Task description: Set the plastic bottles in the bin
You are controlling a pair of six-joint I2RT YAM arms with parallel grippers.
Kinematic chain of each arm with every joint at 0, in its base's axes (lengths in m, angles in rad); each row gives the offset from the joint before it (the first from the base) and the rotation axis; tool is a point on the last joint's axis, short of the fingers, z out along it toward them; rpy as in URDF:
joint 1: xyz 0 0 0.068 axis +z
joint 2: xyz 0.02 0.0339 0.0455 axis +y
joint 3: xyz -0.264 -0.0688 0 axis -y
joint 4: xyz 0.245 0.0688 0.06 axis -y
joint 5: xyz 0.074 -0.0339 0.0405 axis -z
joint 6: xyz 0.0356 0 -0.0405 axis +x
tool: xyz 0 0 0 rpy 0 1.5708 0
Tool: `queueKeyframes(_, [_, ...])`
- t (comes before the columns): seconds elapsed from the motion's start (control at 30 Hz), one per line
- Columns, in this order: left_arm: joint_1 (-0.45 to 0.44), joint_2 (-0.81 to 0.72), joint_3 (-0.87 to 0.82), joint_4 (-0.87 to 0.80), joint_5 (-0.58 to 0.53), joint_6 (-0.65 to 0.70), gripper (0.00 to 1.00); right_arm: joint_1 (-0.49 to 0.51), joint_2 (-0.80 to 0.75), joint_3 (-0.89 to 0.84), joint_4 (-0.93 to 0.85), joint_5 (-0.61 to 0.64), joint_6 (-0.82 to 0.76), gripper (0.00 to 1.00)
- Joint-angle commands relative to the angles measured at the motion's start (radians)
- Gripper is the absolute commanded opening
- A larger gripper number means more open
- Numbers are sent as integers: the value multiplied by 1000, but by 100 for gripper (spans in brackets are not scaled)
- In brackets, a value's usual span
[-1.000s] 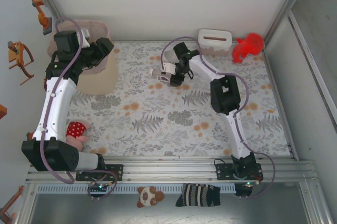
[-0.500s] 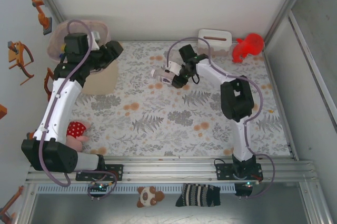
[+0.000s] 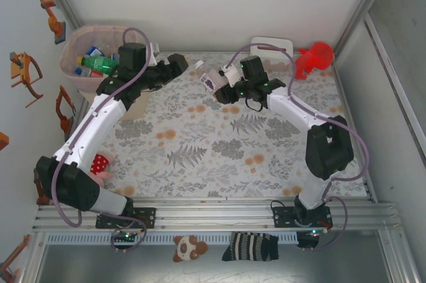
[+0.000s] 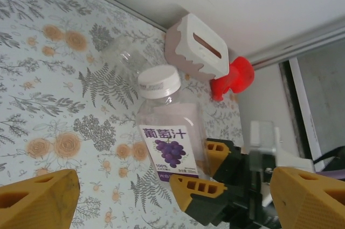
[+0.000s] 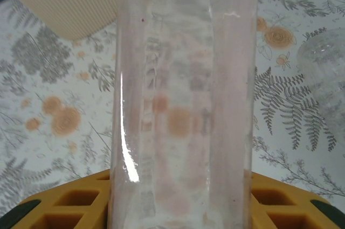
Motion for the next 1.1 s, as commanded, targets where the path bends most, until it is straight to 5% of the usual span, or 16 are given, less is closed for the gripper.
queueKeyframes(0.0, [-34,24,21,45,-24,-11,92,13,-74,-32,125,-40,135,33])
queueKeyframes(0.43, [-139,139,73,144,45,-68,94,40,-148,-27,153,-101,181,33])
queueKeyframes(1.07, [-168,181,82,171,62,-93,77,41,-178,-42,165,-128,198,33])
